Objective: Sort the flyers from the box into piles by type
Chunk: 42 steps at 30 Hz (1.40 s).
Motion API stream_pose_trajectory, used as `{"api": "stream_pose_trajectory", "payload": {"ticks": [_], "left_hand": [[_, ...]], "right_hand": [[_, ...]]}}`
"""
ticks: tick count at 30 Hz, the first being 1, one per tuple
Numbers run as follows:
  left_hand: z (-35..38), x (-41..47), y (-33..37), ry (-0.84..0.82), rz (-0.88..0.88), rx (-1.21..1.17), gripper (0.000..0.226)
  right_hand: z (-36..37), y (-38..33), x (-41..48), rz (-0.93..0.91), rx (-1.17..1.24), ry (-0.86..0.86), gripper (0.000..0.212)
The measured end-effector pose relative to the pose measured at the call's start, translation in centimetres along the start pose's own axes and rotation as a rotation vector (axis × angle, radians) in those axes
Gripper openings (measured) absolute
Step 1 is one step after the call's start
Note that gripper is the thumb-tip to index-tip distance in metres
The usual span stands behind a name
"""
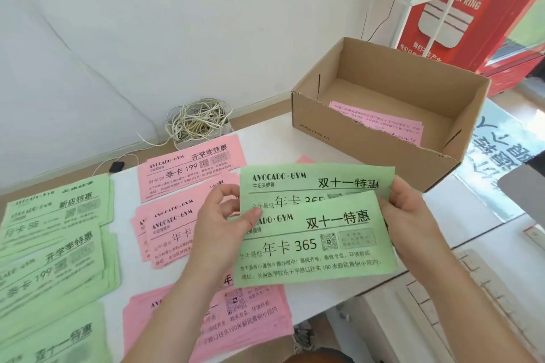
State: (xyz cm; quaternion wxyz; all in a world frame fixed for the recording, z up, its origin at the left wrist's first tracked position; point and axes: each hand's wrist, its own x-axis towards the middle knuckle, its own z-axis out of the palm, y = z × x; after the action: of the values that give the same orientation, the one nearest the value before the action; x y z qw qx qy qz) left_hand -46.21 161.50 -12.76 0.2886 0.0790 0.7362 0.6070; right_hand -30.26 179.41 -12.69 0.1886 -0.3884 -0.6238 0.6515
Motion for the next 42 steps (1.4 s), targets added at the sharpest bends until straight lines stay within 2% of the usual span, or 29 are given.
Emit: {"api": "stream_pose_trajectory", "payload": {"ticks": [2,5,6,8,10,12,15,18,21,24,28,32,34,38,40,42], "left_hand": [[-2.2,-1.0,-0.2,0.088,0.056,0.037,0.036],[-6.5,-3.3,-0.6,0.206,0.117,0.059,0.037],[-8.2,-4.2,-0.8,0.235,0.127,0.044,0.036],[-11.8,-6.2,-1.8,0.287,0.102,0.018,0.037],[-15.6,-8.4,-3.1,0.314,0.029,0.011,0.047],[-19.3,-10.9,-4.7,0.331,-0.025,0.032,0.048],[-24.3,-14.9,-6.6,0.446,-0.025,0.086,0.028],[-28.7,-17.9,-8.1,0.578,0.001,0.060,0.018],[-32.1,-19.5,-8.5,0.679,0.043,-0.045,0.027],[-34.1,-19.8,-8.2,0.693,0.080,-0.112,0.040],[-35.3,-18.2,-7.9,0.659,0.048,-0.176,0.037],[-35.3,-15.8,-7.7,0.540,-0.055,-0.258,0.017],[-34.9,-14.6,-7.4,0.540,-0.074,-0.261,0.011],[-34.3,-12.9,-6.4,0.610,0.005,-0.179,0.006],[-35.0,-12.3,-6.4,0.638,0.033,-0.137,0.011],[-36.8,-12.0,-7.2,0.707,0.058,-0.057,0.010]], "right_hand": [[1.7,-0.2,-1.1,0.032,0.020,-0.066,0.024],[4.4,-1.0,-3.3,-0.047,-0.082,-0.303,0.019],[5.6,-1.1,-3.9,-0.063,-0.120,-0.357,0.026],[8.5,-1.2,-5.5,-0.083,-0.177,-0.357,0.040],[11.8,-1.0,-7.4,-0.097,-0.152,-0.307,0.043],[15.0,-0.3,-9.5,-0.085,-0.118,-0.303,0.038],[19.3,0.8,-12.7,-0.041,-0.070,-0.380,0.030],[22.9,1.5,-15.0,-0.003,-0.040,-0.412,0.029],[25.7,1.6,-16.6,0.027,-0.044,-0.446,0.027],[28.0,1.3,-17.5,0.103,0.029,-0.511,0.027],[30.4,0.4,-17.3,0.216,0.128,-0.561,0.029],[31.6,-0.7,-15.7,0.269,0.140,-0.598,0.030],[31.8,-1.0,-14.7,0.271,0.102,-0.624,0.028],[32.8,-1.3,-12.9,0.049,-0.176,-0.738,0.021],[33.7,-1.5,-11.8,-0.063,-0.195,-0.647,0.026],[34.0,-2.3,-10.4,-0.074,-0.024,-0.503,0.028]]}}
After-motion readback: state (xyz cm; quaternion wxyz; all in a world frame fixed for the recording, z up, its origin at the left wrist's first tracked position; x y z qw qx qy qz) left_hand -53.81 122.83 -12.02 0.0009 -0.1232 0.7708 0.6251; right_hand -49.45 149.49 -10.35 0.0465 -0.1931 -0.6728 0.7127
